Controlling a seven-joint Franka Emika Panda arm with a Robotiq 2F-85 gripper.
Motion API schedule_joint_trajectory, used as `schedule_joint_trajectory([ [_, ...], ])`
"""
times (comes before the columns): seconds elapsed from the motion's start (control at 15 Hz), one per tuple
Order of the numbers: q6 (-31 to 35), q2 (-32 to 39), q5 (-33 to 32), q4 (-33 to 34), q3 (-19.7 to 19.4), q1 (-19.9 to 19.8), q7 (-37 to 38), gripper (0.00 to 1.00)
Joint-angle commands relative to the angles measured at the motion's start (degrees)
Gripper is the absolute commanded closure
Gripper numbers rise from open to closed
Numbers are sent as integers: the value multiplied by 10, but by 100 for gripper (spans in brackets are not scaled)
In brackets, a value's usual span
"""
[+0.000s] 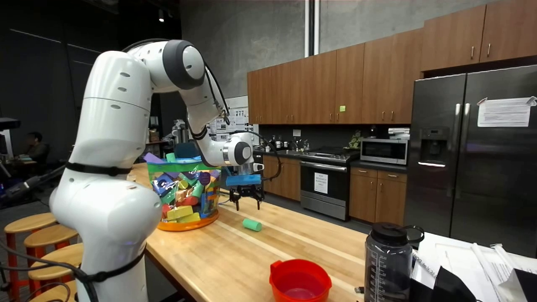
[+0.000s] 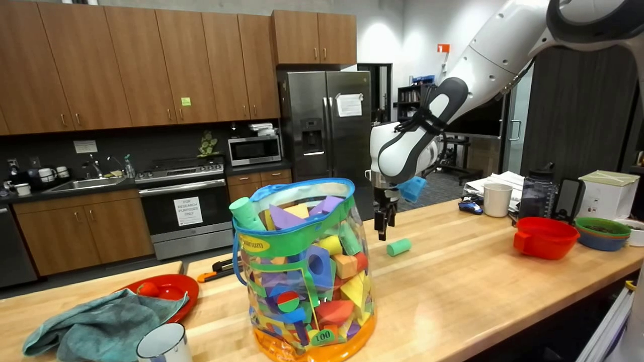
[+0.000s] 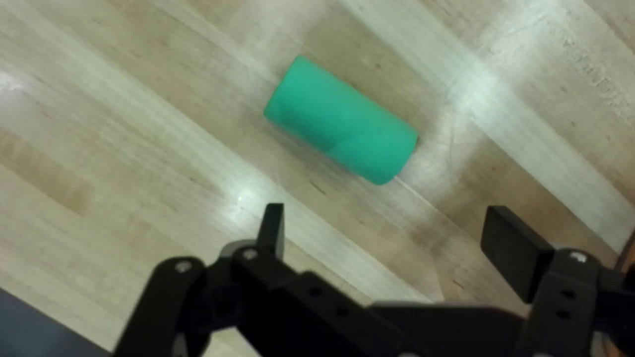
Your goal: Put the purple and green block inside the clear bag
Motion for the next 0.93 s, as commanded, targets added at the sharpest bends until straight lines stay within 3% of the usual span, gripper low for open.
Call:
schedule_joint_trajectory([
  [0.0,-1,0,1,3,-2,2,-1,0],
  [0.53,17,24,33,12,8,-3,-20,0],
  [0.87,11,31,14,20,0,3,0,0],
])
